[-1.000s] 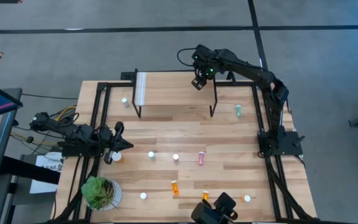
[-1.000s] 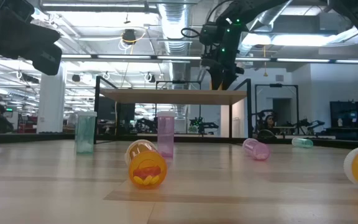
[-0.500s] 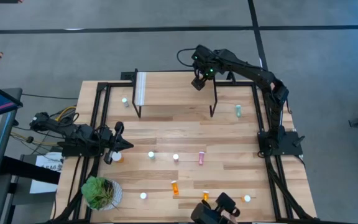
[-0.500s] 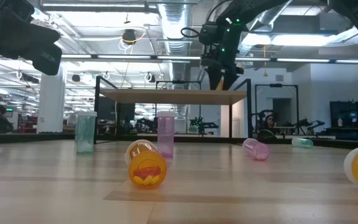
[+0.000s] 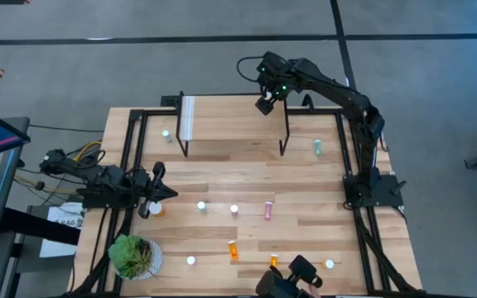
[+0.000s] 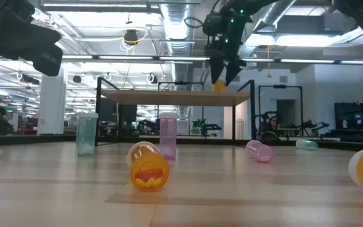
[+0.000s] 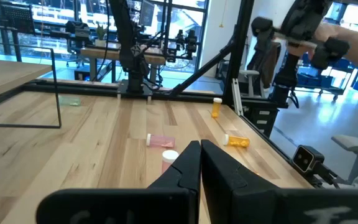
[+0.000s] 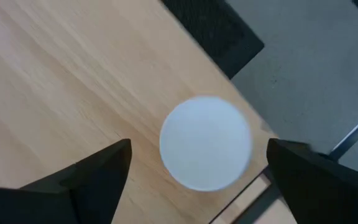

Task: Pick and place medicine bottles onto shelf by color
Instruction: Put the large orange pill bottle on the shelf aligned with the other large orange pill bottle

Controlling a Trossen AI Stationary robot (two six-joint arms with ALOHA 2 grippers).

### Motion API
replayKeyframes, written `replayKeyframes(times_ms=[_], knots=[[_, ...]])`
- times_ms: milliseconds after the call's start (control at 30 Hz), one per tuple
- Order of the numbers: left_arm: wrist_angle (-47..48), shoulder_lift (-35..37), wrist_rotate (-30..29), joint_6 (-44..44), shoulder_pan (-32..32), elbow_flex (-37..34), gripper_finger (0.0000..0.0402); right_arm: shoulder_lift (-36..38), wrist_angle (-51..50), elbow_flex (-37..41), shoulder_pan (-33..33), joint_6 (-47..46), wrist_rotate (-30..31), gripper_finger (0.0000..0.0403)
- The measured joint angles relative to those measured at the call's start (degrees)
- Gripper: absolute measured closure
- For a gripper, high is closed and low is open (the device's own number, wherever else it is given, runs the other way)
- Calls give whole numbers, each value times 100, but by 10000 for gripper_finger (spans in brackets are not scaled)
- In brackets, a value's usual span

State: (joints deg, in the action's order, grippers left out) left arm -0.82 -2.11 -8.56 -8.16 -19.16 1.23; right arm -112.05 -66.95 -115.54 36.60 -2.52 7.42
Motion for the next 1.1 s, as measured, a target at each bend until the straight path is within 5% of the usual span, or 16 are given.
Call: replayKeyframes(times_ms=[367, 733, 1100], knots=[[0, 0, 0, 0, 0, 0, 401, 50, -1226, -1440, -83, 107, 10, 17], [0, -1, 0, 0, 2, 1, 401, 1285, -861, -1524, -970, 212, 39, 16], [0, -2, 0, 0, 2, -1, 401, 2441, 420, 49, -2757, 59, 44, 14]])
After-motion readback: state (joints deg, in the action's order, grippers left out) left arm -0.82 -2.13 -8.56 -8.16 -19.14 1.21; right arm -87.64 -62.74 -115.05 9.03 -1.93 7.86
